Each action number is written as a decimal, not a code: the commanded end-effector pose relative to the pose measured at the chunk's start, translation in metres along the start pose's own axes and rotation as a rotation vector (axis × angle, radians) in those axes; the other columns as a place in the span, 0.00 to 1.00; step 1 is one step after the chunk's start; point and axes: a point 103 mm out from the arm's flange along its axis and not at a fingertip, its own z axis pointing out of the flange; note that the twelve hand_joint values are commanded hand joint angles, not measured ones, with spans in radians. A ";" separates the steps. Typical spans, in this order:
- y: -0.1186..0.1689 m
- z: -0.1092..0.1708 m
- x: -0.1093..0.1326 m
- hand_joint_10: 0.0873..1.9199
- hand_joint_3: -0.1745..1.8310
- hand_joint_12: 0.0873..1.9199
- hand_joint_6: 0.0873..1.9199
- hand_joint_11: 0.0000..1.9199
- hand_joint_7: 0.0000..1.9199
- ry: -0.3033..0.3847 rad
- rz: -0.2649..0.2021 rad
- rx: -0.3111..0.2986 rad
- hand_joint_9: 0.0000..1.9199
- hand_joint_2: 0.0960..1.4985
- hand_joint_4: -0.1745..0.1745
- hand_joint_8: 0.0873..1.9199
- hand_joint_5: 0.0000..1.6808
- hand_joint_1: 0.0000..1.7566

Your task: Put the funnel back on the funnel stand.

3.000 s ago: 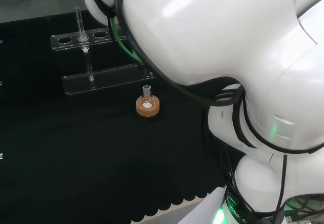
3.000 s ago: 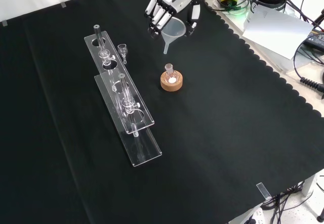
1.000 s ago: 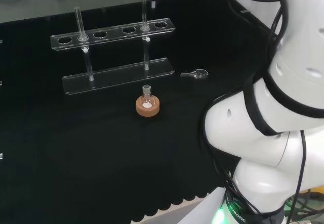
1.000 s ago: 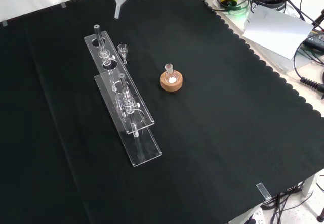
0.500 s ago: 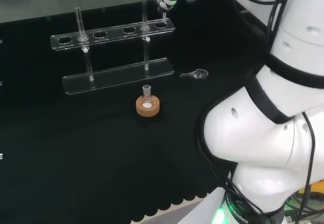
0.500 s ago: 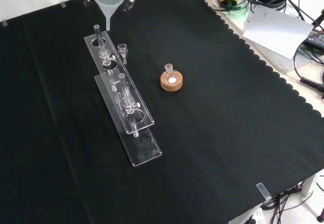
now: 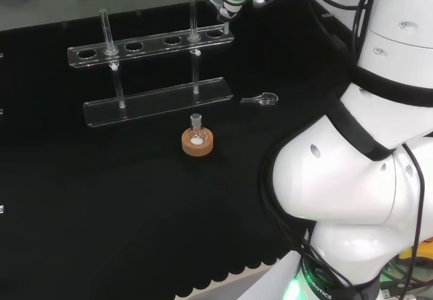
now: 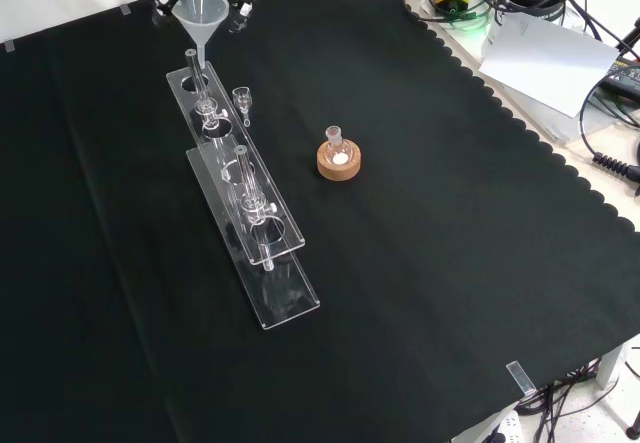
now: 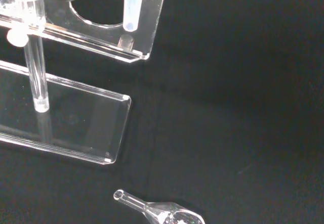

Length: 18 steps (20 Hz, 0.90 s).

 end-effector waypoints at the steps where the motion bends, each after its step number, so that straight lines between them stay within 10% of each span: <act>1: 0.007 0.001 -0.004 0.16 0.39 0.62 0.35 0.36 0.32 -0.001 0.003 -0.013 0.51 0.48 0.63 0.29 0.45 0.46; 18: 0.015 -0.007 0.006 0.17 0.39 0.62 0.35 0.36 0.32 0.001 -0.011 -0.012 0.51 0.48 0.62 0.29 0.45 0.46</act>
